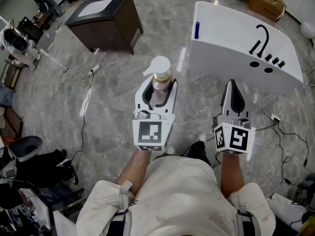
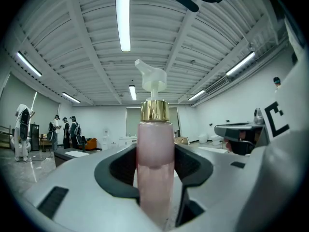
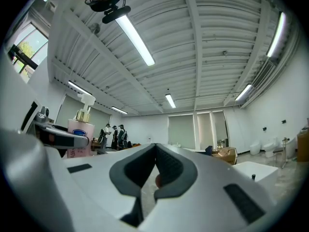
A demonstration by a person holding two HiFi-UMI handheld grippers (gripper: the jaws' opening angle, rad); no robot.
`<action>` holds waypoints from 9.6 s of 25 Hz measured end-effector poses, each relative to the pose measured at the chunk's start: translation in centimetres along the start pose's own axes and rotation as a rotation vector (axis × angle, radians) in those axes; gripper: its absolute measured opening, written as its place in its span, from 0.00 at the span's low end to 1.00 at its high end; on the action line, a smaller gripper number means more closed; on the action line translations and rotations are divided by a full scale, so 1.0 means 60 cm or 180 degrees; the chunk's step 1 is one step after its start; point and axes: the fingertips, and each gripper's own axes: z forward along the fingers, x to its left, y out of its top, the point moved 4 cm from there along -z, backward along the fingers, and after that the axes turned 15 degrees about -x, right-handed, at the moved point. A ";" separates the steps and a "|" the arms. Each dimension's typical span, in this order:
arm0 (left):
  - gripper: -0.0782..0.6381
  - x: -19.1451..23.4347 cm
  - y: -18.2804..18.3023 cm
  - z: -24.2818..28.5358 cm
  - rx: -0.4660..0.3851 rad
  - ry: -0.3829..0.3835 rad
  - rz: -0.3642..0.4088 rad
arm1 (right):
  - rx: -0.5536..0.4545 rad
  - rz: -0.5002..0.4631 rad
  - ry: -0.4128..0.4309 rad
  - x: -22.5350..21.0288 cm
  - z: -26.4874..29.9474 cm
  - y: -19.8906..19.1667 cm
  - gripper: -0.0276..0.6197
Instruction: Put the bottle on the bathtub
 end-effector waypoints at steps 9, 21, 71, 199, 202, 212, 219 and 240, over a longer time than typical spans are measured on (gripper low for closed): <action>0.41 -0.062 -0.011 0.105 -0.0021 0.0144 0.0035 | -0.0009 0.0126 0.0073 -0.116 0.067 -0.034 0.03; 0.41 -0.197 -0.053 0.276 -0.0066 0.0181 0.0017 | -0.0107 0.0201 0.0114 -0.329 0.121 -0.090 0.03; 0.41 0.025 -0.311 0.759 0.0206 -0.0197 -0.0420 | 0.0302 -0.0329 -0.0122 -0.375 0.579 -0.319 0.03; 0.49 -0.137 -0.890 0.940 0.1002 -0.0371 -0.0048 | 0.1655 0.0516 0.0277 -0.534 0.685 -0.833 0.03; 0.49 -0.121 -0.842 0.921 0.0939 -0.0368 -0.0087 | 0.1595 0.0468 0.0291 -0.515 0.684 -0.796 0.03; 0.49 -0.084 -0.697 0.874 0.0696 -0.0273 -0.0245 | 0.1309 0.0151 0.0215 -0.479 0.662 -0.699 0.03; 0.49 -0.053 -0.574 0.835 0.0591 -0.0236 -0.0356 | 0.1093 0.0037 0.0104 -0.455 0.640 -0.605 0.03; 0.40 -0.009 -0.289 0.843 -0.0407 -0.0405 0.0000 | -0.0058 -0.0265 -0.0114 -0.430 0.658 -0.354 0.03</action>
